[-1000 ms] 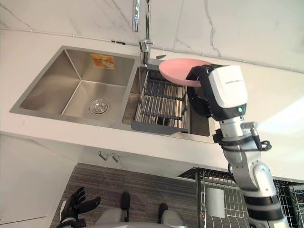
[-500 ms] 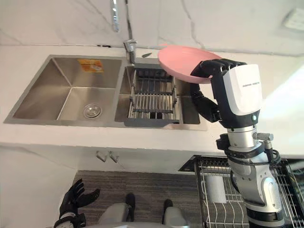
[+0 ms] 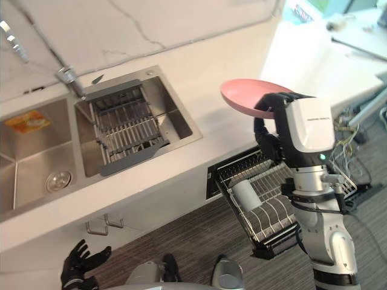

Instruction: Walk over to the sink, pick up the cup, carry it to the dishwasher, place the cup inside the dishwasher, then close the dishwasher door

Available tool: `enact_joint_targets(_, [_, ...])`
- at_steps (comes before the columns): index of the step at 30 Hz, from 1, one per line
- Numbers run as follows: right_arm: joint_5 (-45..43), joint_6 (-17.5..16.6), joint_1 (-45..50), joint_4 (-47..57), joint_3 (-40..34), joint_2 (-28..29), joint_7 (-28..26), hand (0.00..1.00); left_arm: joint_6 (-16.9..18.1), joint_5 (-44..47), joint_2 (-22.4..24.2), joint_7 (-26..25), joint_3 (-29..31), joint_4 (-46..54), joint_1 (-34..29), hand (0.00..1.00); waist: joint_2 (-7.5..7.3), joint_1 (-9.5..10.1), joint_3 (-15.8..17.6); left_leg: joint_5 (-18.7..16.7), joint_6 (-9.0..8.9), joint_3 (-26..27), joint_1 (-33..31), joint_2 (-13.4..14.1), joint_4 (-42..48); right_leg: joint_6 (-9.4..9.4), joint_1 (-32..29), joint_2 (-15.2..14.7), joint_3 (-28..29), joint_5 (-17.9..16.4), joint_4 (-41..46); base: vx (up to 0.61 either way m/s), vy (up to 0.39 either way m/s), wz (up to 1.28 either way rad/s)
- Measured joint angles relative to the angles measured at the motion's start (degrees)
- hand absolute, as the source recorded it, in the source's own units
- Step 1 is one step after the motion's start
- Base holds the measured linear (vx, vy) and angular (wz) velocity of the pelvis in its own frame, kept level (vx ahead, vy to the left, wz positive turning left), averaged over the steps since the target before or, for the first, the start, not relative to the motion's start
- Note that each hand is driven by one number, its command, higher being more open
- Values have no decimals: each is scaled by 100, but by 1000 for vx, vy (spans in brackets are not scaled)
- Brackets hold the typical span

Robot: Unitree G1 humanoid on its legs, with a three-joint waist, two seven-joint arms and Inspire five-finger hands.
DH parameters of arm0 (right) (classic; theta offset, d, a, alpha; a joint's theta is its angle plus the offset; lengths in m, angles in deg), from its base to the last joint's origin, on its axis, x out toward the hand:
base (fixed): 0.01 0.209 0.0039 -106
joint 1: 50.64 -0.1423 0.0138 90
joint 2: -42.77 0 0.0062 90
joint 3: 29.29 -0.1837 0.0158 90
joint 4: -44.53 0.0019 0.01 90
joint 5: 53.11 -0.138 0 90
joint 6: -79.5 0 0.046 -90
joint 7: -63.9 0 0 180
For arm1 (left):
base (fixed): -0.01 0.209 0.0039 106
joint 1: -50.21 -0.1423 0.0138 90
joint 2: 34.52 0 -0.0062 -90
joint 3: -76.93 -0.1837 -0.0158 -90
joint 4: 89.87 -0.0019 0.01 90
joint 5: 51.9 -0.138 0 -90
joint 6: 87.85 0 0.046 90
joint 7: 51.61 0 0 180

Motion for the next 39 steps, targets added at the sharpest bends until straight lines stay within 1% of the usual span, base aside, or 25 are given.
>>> enact_joint_targets(1, [-2, 102, 96, -72, -173, 88, 1, 30, 0, 2, 60, -6, -13, -54, 11, 90, 22, -30, -19, 31, -41, -25, 47, 17, -69, -22, 19, 75, 138, 73, -110, 117, -66, -69])
enact_joint_targets(2, [-13, 164, 194, -136, -390, 195, 2, 30, -2, 64, 97, -162, 87, -183, 13, 90, 27, -98, -24, 80, -89, -75, 120, -2, -157, -29, 36, 115, 240, 95, -166, 110, -61, -62])
enact_joint_targets(4, [-29, 274, 449, -184, -822, 361, 18, 30, -6, 61, 74, -159, 100, -293, -84, 90, 33, -132, -30, 166, -137, -131, 242, -56, -273, -25, 115, 113, 334, 98, -235, 93, -33, -32])
enact_joint_targets(5, [-32, 315, 497, -223, -926, 404, 19, 30, -5, 60, 67, -149, 86, -309, -126, 90, 33, -154, -31, 169, -141, -142, 283, -71, -313, -25, 138, 111, 349, 98, -255, 90, -2, -14])
enact_joint_targets(6, [-53, 362, 535, -352, -1057, 449, 34, 30, -5, 61, 65, -147, 56, -332, -179, 90, 33, -234, -30, 180, -143, -165, 337, -100, -382, -14, 186, 100, 371, 105, -303, 60, 22, -3])
enact_joint_targets(8, [-79, 382, 600, -569, -1169, 503, 87, 30, -5, 64, 37, -147, -1, -374, -201, 90, 36, -253, -32, 185, -138, -173, 350, -119, -417, 8, 198, 78, 384, 118, -342, 22, 14, 0])
enact_joint_targets(12, [-317, 385, 540, -1214, -1156, 512, 123, 30, 29, 66, 11, -92, -199, -346, -191, 90, 44, -236, -18, 241, -51, -174, 167, -229, -454, 71, -25, -3, 439, 192, -345, -44, 43, -3])
enact_joint_targets(14, [-460, 429, 347, -1486, -1157, 510, 139, 30, 37, 120, 3, -29, -245, -323, -135, 90, 59, -237, 88, 274, -1, -180, 51, -291, -468, 104, -170, -22, 498, 266, -348, -66, 41, -9])
enact_joint_targets(19, [-958, 556, -168, -1847, -1146, 505, 209, 30, 37, 249, -41, 3, -473, -315, 209, 90, 120, -226, 498, 367, 154, -323, -257, -477, -546, 183, -529, -133, 616, 491, -407, -104, 71, -8])
enact_joint_targets(22, [-1052, 568, -441, -2041, -1006, 430, 266, 30, 40, 280, -74, 2, -529, -280, 391, 90, 128, -228, 734, 414, 223, -399, -378, -551, -546, 220, -640, -191, 622, 559, -409, -68, 54, 2])
enact_joint_targets(25, [-1198, 567, -765, -2376, -669, 267, 297, 30, 49, 289, -130, -4, -686, -236, 544, 90, 134, -204, 941, 466, 269, -586, -519, -642, -538, 246, -745, -246, 601, 601, -406, -43, 45, 8])
enact_joint_targets(28, [-1274, 564, -1075, -2739, -395, 224, 299, 30, 107, 290, -138, -3, -860, -124, 616, 90, 166, -91, 1102, 504, 300, -660, -623, -690, -531, 262, -819, -289, 576, 614, -395, -21, 32, 9])
enact_joint_targets(29, [-1384, 563, -1235, -2934, -245, 177, 300, 30, 113, 291, -138, -4, -895, -129, 677, 90, 191, -75, 1173, 515, 315, -701, -671, -710, -527, 264, -843, -308, 536, 616, -393, -18, 30, 17])
enact_joint_targets(33, [-1529, 563, -1773, -3437, 168, 153, 297, 30, 124, 341, -163, -8, -978, -124, 792, 90, 211, -37, 1432, 532, 334, -768, -786, -739, -481, 264, -927, -339, 497, 618, -357, -19, 20, 10])
enact_joint_targets(35, [-1662, 562, -1938, -3645, 320, 152, 294, 30, 125, 406, -186, -10, -1068, -125, 816, 90, 227, 13, 1459, 536, 340, -804, -875, -752, -460, 264, -1006, -351, 494, 618, -333, -4, 14, 8])
enact_joint_targets(36, [-1712, 568, -2052, -3840, 397, 150, 294, 30, 127, 423, -197, -12, -1108, -124, 848, 90, 227, 69, 1496, 537, 342, -830, -898, -767, -447, 264, -1017, -354, 496, 618, -330, 1, 20, 8])
enact_joint_targets(39, [-1714, 560, -2282, -4074, 442, 148, 344, 30, 134, 500, -206, -17, -1136, -127, 911, 90, 233, 84, 1545, 544, 353, -900, -970, -803, -414, 264, -1046, -367, 508, 618, -322, -15, 26, 11])
